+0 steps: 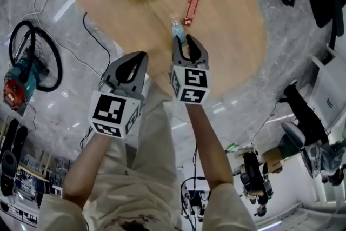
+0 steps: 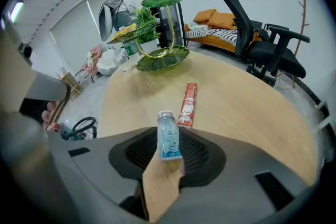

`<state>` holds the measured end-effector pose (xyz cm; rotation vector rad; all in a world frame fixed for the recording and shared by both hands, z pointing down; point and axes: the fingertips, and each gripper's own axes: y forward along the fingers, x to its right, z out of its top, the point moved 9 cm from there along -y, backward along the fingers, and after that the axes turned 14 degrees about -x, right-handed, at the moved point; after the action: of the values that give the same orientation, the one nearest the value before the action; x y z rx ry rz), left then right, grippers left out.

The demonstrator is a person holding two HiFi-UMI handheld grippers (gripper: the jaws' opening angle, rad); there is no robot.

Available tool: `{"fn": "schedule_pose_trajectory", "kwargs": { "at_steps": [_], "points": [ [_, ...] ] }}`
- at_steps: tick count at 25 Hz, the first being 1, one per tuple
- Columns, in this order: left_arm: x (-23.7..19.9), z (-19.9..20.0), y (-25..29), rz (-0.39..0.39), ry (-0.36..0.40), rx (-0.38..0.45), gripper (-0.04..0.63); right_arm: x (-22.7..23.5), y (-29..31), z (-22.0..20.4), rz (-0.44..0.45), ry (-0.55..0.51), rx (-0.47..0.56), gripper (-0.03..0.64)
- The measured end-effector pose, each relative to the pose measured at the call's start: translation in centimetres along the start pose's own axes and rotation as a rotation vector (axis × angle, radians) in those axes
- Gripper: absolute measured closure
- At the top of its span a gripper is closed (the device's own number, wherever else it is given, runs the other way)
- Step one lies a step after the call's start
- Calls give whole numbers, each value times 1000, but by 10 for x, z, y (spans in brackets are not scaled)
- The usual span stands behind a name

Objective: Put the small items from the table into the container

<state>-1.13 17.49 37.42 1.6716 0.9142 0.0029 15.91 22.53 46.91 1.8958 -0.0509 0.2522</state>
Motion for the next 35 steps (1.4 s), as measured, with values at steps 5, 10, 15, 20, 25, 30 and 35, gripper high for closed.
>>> {"fn": "schedule_pose_trajectory", "kwargs": {
  "at_steps": [5,10,15,20,25,30,35],
  "points": [
    [-6,-5,-1,4,-8,0,589,-3,9,-5,-5,-7,-21,489],
    [-9,-7,-1,4,-16,-2,589,-2,15,-6,-30,1,-33,466],
    [-11,-9,1,4,-20,-3,589,1,25,-12,-21,11,-61,445],
    [-15,-12,1,6,-21,-8,589,2,35,-16,-32,-6,-88,445],
    [-17,-10,0,8,-17,-8,589,1,35,-14,-43,-25,-100,443],
    [-15,-7,1,7,-18,0,589,2,35,-15,-41,-34,-102,443],
    [-14,-7,-1,7,-11,2,589,3,34,-15,-28,-12,-103,443]
  ]
}}
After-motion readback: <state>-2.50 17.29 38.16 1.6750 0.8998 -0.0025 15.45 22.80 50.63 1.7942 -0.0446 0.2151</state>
